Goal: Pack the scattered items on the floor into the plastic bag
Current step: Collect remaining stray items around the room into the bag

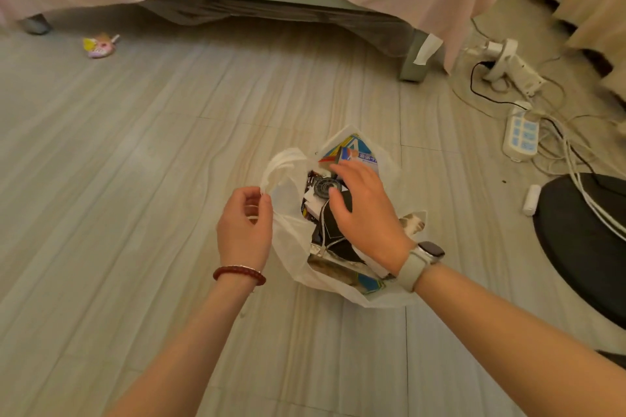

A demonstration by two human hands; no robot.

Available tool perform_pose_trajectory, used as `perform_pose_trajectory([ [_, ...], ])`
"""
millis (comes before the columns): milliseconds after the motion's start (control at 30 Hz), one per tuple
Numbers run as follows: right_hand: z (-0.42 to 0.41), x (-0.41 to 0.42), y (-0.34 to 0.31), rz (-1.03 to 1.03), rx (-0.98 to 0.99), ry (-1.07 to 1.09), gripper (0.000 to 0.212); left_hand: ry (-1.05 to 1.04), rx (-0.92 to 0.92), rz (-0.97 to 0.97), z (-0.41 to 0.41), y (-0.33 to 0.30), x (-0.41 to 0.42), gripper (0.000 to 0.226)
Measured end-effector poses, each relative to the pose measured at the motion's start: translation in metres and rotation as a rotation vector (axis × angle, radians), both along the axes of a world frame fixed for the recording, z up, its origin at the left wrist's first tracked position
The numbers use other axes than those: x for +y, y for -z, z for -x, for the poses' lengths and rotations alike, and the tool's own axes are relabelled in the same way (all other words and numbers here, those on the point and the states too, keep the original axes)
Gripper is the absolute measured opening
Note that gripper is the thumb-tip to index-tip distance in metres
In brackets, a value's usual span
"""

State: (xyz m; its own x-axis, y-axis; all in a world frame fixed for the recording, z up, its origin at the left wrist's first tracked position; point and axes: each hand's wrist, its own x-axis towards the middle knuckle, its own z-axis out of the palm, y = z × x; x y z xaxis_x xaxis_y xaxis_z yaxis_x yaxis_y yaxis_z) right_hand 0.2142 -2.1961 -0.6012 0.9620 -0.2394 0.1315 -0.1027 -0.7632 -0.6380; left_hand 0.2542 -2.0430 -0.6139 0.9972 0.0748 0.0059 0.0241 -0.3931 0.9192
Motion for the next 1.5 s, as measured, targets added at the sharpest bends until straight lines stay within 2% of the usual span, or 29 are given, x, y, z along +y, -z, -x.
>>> perform_pose_trajectory([
  [133,0.017,-0.011,-0.066,0.063,0.166,-0.009,0.039,0.136,0.157,-0.274,0.016,-0.051,0.006,0.040],
  [300,0.055,0.010,-0.204,-0.047,0.301,0.130,0.036,0.160,0.189,-0.478,0.045,-0.185,0.055,0.042],
  [433,0.078,0.041,-0.315,-0.159,0.383,0.265,0.035,0.117,0.258,-0.528,0.063,-0.305,0.100,0.042],
  [567,0.093,0.071,-0.405,-0.252,0.472,0.324,0.036,0.177,0.294,-0.543,0.077,-0.404,0.126,0.043],
  [667,0.101,0.076,-0.444,-0.257,0.527,0.356,0.036,0.251,0.298,-0.566,0.082,-0.449,0.125,0.042],
  [800,0.102,0.053,-0.472,-0.284,0.554,0.427,0.038,0.342,0.260,-0.573,0.077,-0.473,0.093,0.041],
  [967,0.101,-0.011,-0.474,-0.304,0.550,0.531,0.038,0.507,0.253,-0.580,0.064,-0.467,0.012,0.041],
  [1133,0.093,-0.106,-0.431,-0.325,0.604,0.661,0.035,0.624,0.272,-0.598,0.046,-0.430,-0.086,0.043],
  [1233,0.082,-0.168,-0.381,-0.311,0.681,0.705,0.034,0.626,0.304,-0.612,0.031,-0.390,-0.143,0.042],
  [1367,0.057,-0.265,-0.275,-0.314,0.844,0.698,0.034,0.622,0.395,-0.626,0.012,-0.303,-0.228,0.043],
  [1500,0.028,-0.338,-0.159,-0.338,0.910,0.688,0.035,0.624,0.404,-0.641,-0.007,-0.210,-0.286,0.043],
])
